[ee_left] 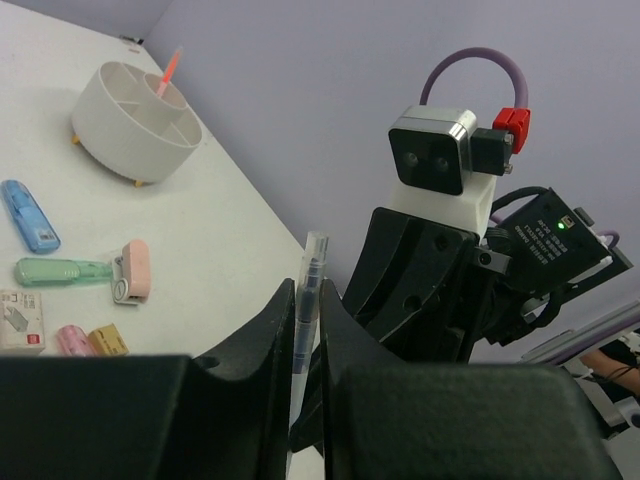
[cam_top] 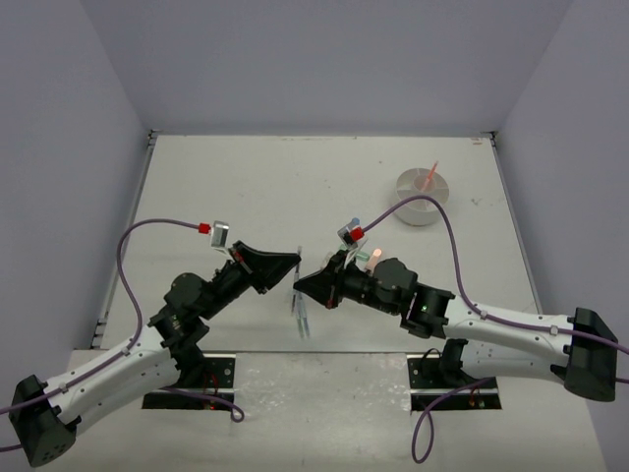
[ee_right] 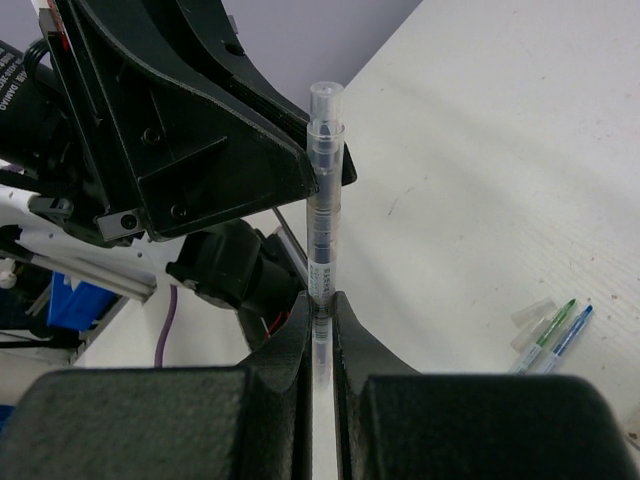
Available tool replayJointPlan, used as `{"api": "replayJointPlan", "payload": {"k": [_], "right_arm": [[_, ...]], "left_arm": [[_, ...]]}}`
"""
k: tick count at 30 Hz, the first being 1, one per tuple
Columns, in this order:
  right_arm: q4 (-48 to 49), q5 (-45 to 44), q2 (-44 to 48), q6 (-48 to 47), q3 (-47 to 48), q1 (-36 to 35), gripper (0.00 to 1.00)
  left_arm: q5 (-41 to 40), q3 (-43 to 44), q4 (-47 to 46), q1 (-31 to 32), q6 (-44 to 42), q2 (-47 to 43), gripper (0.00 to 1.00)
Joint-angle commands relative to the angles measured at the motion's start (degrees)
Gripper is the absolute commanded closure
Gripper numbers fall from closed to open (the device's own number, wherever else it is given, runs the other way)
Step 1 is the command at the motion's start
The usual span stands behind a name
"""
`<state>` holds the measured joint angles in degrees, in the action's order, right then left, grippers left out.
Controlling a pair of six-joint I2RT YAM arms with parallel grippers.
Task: Sort the stationery into containers
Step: Close the pen cap on the pen.
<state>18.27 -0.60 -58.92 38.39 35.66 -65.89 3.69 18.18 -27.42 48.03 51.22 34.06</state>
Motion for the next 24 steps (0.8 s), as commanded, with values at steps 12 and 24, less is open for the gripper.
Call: {"api": "replayJointPlan", "payload": {"k": [12,24], "right_arm": [[2.37,-2.14,2.8,-2.1,1.85,0.25,1.0],[1.95,3.56,0.11,-3.62,3.21,0.33,0.75]], "left_arm": [[4.03,3.56,5.99,0.4,-3.37,0.49,0.73],[6.19,3.52,2.74,0.4,-3.73,-2.18,1.0]]}}
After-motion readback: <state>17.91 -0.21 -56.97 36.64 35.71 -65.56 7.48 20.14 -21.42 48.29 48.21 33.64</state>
